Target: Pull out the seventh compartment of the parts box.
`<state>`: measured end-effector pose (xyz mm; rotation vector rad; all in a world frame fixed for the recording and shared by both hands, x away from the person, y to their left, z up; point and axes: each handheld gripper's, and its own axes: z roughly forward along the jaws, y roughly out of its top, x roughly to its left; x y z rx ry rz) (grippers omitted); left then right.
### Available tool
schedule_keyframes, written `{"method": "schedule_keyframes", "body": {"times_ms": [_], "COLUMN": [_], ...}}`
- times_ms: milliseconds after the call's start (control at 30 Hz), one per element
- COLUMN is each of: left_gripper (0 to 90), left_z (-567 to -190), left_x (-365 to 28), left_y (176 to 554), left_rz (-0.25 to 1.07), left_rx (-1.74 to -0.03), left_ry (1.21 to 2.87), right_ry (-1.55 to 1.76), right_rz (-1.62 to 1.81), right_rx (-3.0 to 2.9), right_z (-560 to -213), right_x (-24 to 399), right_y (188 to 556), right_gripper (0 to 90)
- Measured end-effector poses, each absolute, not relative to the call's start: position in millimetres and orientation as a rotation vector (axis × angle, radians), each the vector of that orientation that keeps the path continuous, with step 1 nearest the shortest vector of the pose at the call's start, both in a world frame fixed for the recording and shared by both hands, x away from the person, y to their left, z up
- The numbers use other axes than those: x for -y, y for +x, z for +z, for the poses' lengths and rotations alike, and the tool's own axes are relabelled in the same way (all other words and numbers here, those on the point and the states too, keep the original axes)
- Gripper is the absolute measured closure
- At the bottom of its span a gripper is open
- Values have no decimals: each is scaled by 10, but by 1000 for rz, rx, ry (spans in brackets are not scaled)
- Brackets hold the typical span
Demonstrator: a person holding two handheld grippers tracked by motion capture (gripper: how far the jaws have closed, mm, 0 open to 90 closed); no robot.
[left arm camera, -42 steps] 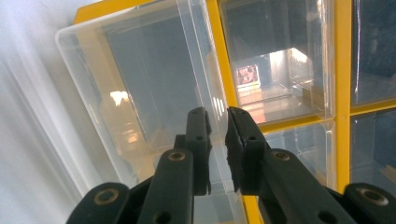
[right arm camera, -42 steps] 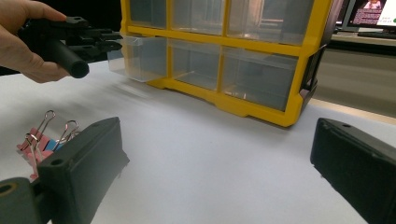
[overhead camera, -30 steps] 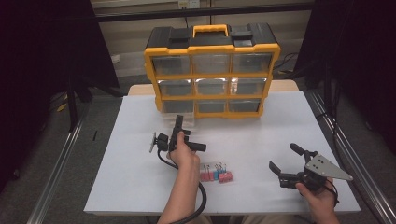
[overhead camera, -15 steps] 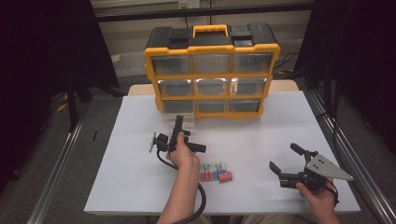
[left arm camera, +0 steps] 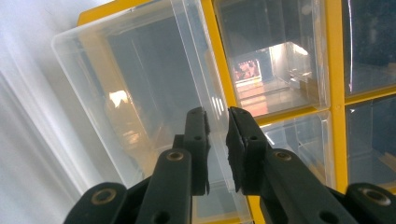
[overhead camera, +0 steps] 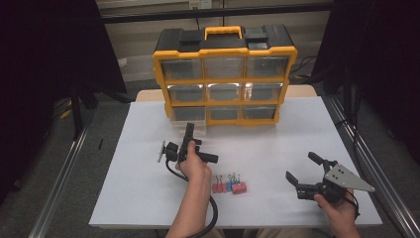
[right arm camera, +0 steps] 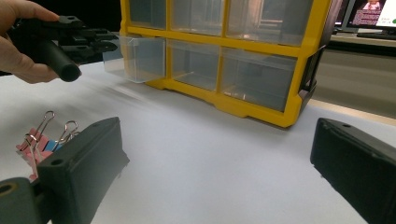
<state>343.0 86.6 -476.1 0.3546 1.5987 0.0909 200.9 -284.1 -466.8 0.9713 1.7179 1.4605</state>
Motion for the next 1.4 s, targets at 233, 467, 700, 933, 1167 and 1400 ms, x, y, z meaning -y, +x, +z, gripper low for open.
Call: {"method": "schedule_keyframes", "body": {"times_ms": [233, 467, 700, 933, 1167, 1400], "left_gripper": [783, 781, 782, 782, 780, 770], "left_z": [-4755, -4756, -4760, -4755, -4778, -4794], "left_x": [-869, -884, -892, -890, -904, -917], "left_y": [3410, 3398, 3377, 3362, 3342, 3329], "left_rz": [92, 107, 112, 99, 99, 113], "left_rx": [-1592, -1586, -1590, -1588, -1576, -1580], "left_ry": [362, 386, 408, 393, 412, 424], "right_ry": [964, 967, 976, 967, 967, 964], "right_rz": [1461, 1460, 1463, 1458, 1456, 1458], "right_rx": [-1721, -1723, -1718, -1730, -1732, -1734], "right_z": [-4670, -4671, -4671, -4674, -4675, -4675], "right_x": [2839, 2834, 2828, 2828, 2829, 2828], "right_y": [2014, 2015, 2013, 2015, 2016, 2013], "right_gripper": [24, 24, 24, 24, 23, 24]}}
